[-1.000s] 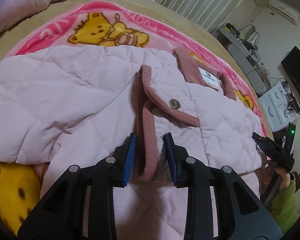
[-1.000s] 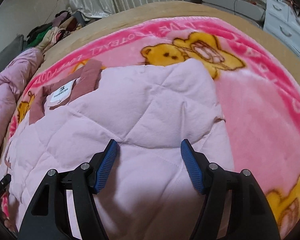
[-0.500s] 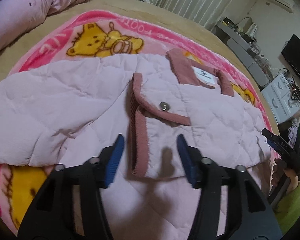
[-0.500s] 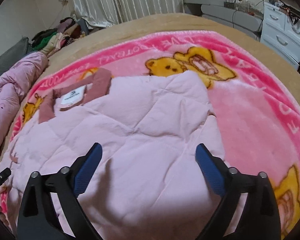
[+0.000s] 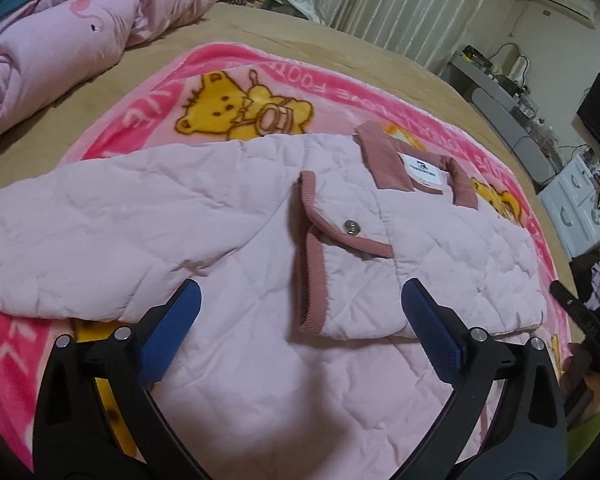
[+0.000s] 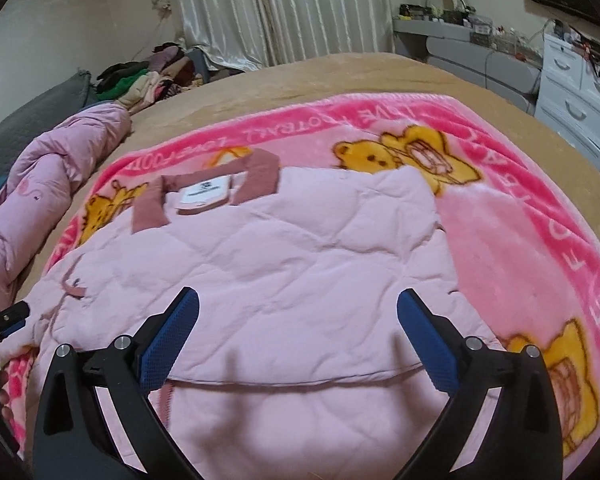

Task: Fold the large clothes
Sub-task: 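Move the left tool to the other sleeve lying on the blanket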

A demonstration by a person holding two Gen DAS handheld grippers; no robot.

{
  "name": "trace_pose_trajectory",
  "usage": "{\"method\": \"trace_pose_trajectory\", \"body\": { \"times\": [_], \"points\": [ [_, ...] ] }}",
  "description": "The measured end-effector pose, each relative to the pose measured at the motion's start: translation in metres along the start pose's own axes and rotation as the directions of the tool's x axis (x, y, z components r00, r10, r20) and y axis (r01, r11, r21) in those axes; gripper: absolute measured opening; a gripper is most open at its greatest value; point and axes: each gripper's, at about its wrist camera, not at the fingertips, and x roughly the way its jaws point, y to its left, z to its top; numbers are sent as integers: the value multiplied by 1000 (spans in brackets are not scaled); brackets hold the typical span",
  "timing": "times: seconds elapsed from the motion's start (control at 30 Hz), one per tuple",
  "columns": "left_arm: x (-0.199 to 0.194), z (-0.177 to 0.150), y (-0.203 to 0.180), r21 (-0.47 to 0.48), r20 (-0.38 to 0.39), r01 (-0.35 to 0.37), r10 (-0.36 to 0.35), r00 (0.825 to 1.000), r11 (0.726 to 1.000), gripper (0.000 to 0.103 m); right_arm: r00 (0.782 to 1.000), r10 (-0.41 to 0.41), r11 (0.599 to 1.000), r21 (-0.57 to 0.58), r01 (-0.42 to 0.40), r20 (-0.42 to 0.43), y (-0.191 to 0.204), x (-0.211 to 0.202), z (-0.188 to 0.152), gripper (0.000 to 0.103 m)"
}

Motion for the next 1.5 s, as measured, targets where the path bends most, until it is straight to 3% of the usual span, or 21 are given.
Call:
{"method": "trace_pose_trajectory", "body": {
  "times": [0.43,0.83,1.2,1.5],
  "points": [
    [-28,7,21,-6,28,-95,95,995,995,94,992,107,990,-99,-101,63,80,-37,7,99],
    [-54,17,67,-101,64,-162,169,984,982,94,969,247,950,-203,-237,23,173,-46,-2,99],
    [-72,22,132,-239,77,-248,273,959,939,94,943,333,902,-286,-323,-15,250,-41,-3,99],
    [-84,20,174,-339,74,-255,296,952,905,94,922,381,863,-331,-381,-68,299,-30,-9,99]
  ]
}}
